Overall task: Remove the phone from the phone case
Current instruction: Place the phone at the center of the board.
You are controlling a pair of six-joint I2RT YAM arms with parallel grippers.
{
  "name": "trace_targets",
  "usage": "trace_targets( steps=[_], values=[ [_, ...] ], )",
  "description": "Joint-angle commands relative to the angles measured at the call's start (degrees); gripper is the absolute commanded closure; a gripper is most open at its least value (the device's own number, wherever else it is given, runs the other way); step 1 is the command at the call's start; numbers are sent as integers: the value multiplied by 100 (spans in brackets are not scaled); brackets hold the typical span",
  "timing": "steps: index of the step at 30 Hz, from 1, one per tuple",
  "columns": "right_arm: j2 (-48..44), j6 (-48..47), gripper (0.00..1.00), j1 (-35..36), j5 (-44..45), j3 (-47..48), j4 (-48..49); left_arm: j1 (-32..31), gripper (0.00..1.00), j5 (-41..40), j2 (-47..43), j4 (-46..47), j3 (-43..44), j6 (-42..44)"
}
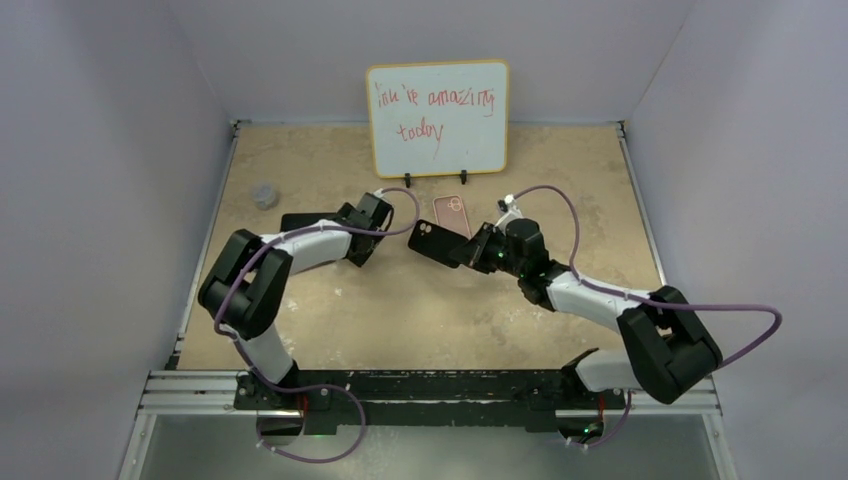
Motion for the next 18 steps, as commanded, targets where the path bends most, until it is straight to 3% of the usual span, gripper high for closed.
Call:
trace_targets(
  steps=[1,8,18],
  values=[
    [-296,-204,100,27,225,146,-153,56,31,746,-733,-376,-43,-1039],
    [-551,-419,100,-20,496,195,-405,1478,30,1898,-2407,99,-843,-3301],
    [-822,-497,100,-155,984,105,-521,3030,24,2205,-3892,160,-2422,-5601]
  ],
)
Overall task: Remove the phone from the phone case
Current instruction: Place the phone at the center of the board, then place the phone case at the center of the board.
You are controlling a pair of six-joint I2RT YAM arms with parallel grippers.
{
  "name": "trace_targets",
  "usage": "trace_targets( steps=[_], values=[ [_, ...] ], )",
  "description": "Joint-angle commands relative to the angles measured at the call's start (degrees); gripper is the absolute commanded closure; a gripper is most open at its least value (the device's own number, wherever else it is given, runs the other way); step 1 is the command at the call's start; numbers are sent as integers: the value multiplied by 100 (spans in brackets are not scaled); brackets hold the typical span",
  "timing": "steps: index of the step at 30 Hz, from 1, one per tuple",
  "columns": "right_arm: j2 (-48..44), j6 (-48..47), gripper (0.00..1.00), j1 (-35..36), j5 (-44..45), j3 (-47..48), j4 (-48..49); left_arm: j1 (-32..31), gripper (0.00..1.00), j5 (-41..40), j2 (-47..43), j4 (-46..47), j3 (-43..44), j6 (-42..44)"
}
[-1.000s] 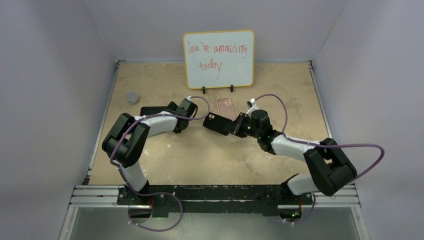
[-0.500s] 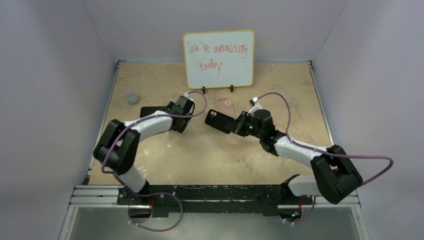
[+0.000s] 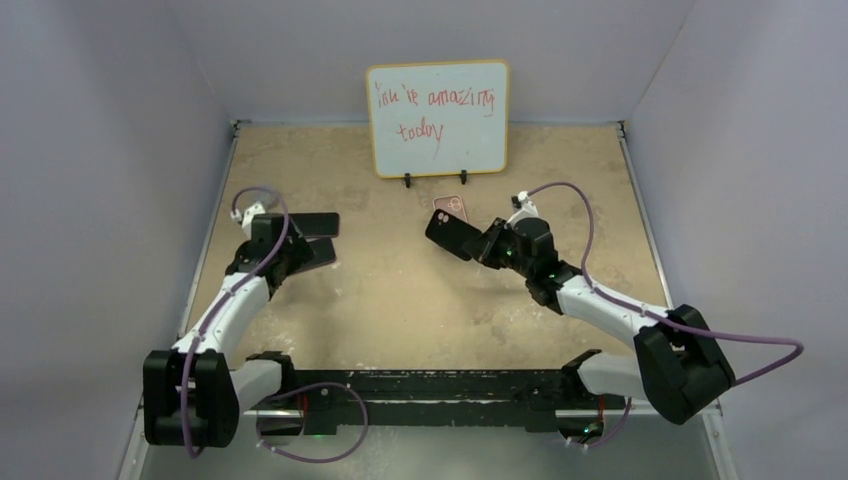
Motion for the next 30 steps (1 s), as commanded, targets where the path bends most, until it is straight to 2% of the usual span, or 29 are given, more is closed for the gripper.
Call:
trace_targets(
  steps=[1,5,8,14,22,30],
  values=[
    [-203,-115,100,-28,354,86,24,527,24,140,-447,-60,-526,-1471],
    [-349,-136,100,-52,564,-34,-11,596,24,-295,-803,-119,-887,-1993],
    [-437,-150,100,-116,665,-55,-91,613,24,-305,-801,107,-1109,-2195],
    [-548,-85,100,-466,734,-89,-224,632,24,-139,-434,1230,-1456,-2371],
    [-829,118,100,-991,1072,-250,-480,655,24,42,502,2277,-1173,-2175],
    [-705,436,100,-1123,1932,-186,-548,786,24,89,665,2320,-852,-2087]
  ],
)
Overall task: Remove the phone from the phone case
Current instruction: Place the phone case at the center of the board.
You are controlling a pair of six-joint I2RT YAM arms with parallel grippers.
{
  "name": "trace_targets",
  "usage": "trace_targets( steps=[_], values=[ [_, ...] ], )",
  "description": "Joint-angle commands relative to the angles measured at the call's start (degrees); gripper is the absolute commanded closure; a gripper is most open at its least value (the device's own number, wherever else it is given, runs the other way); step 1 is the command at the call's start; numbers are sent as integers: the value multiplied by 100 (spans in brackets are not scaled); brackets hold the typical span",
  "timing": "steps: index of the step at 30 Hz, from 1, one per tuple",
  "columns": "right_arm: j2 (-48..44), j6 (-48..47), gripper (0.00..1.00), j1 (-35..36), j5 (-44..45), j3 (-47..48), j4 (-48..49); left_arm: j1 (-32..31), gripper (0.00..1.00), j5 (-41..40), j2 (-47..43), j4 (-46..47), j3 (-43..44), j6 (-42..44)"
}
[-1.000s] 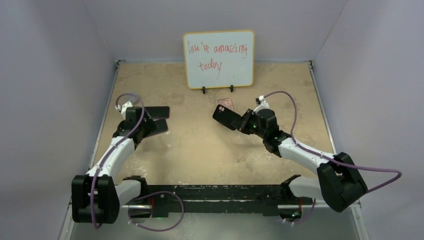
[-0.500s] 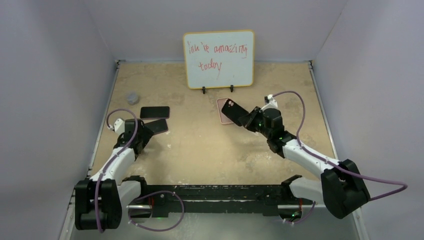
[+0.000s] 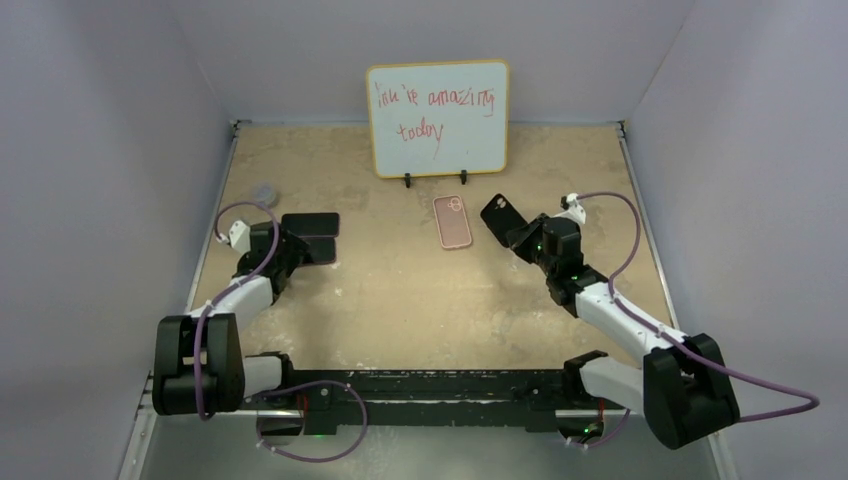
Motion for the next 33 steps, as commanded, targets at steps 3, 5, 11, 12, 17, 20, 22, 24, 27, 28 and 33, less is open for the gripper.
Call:
trace_targets(
  steps=[3,5,11,12,17,20,22,24,27,28,33],
  values=[
    [188,438,100,-48,973,127,194,130,24,99,-124,235,274,138],
    [357,508,100,-48,1123,203,305,172,24,222,-82,316,284,137],
    [1061,729,100,-42,1100,466,802,333,23,728,-175,-43,485,107],
    [1174,727,100,-45,1144,469,1002,335,23,704,-334,-183,511,120],
    [1904,1027,100,-22,683,502,1572,341,22,523,-1308,-1029,905,627],
    [2209,1364,100,-10,705,386,1863,334,21,484,-1743,-1526,1337,1148],
    [2401,1544,100,9,722,360,2017,267,17,372,-1849,-1879,1680,1486],
    [2601,1702,99,53,713,382,2109,68,16,246,-1922,-2090,1974,1869],
    [2866,1843,92,192,758,435,2240,-248,15,-71,-2088,-2343,2298,2326],
    [2929,1870,89,285,836,494,2189,-433,15,-199,-2137,-2425,2390,2481],
    [2975,2059,70,502,1263,596,1690,-999,15,-794,-2421,-2647,2607,3136]
  ],
)
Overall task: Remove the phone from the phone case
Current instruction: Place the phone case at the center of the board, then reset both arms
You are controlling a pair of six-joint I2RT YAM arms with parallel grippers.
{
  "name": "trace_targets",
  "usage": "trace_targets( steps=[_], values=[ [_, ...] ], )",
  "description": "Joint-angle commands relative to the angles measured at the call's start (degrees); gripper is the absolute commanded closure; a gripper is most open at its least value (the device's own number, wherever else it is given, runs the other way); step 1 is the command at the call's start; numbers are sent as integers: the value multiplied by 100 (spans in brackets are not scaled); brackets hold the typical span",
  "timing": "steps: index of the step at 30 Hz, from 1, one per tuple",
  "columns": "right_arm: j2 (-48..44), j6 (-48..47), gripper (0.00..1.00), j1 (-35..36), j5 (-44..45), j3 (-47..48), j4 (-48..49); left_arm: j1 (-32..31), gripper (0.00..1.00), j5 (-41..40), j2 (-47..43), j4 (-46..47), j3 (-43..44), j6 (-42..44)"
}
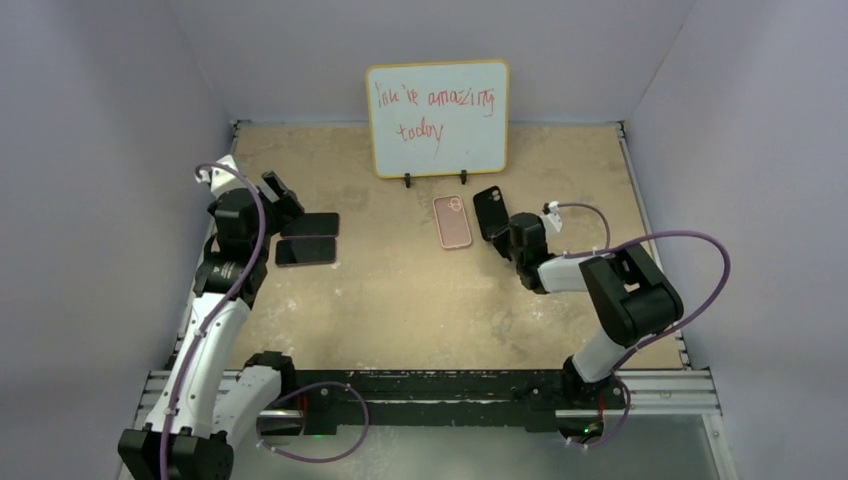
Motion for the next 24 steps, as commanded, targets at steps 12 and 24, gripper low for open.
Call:
trace_targets(
  steps=[12,24],
  values=[
    [-1079,-247,18,240,834,-3,-2317,-1098,15,-963,-662,-342,221,1265],
    [-3808,-1963,1,237,1197,-262,-3709,-1855,12,-839,-1667,-274,-105,1615]
  ],
)
